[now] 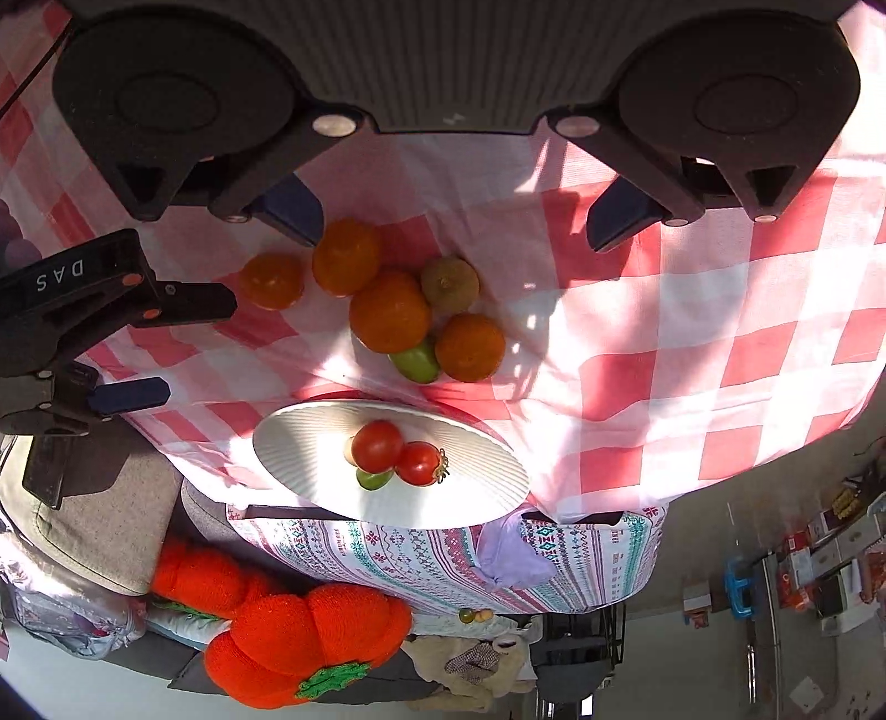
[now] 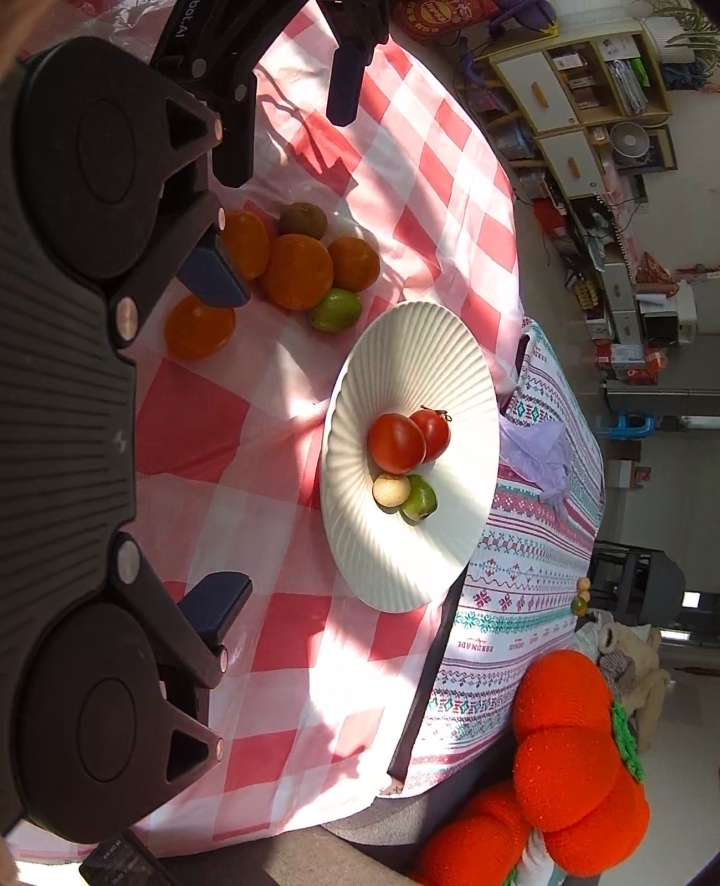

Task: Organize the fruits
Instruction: 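Withdraw both tools from the plate toward the remaining fruit, then grasp a small orange fruit with the left tool while the right tool grasps another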

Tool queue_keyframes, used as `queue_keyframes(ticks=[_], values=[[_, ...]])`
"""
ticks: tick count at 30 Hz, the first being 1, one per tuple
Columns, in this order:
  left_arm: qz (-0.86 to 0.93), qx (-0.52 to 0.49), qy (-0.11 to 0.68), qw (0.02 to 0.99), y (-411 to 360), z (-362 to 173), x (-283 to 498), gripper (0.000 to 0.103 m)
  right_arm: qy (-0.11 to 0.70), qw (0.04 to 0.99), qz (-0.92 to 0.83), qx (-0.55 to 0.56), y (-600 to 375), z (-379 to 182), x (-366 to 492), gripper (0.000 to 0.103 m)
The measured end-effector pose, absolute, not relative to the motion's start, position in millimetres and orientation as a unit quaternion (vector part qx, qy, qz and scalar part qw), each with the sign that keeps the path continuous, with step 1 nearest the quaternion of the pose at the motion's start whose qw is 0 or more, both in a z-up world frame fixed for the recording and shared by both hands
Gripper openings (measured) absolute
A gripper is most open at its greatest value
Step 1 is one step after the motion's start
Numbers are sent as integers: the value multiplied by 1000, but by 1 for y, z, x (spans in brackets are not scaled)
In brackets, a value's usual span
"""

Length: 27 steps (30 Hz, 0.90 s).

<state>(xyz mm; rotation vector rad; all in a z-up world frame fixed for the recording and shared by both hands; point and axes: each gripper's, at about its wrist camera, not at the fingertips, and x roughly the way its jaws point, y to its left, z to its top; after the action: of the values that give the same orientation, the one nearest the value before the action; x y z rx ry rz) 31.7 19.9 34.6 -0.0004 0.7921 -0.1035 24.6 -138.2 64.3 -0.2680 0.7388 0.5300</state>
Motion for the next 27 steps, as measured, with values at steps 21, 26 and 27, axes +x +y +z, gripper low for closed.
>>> queue_keyframes(ticks=[21,26,27], values=[[-73,16,354,932,-7,7,22,89,383,869,263,-169,-150,33,6,102],[-91,16,338,937,-14,8,25,68,384,870,264,-160,-151,31,5,102],[-93,14,336,937,-15,8,25,66,384,870,265,-157,-151,30,5,102]])
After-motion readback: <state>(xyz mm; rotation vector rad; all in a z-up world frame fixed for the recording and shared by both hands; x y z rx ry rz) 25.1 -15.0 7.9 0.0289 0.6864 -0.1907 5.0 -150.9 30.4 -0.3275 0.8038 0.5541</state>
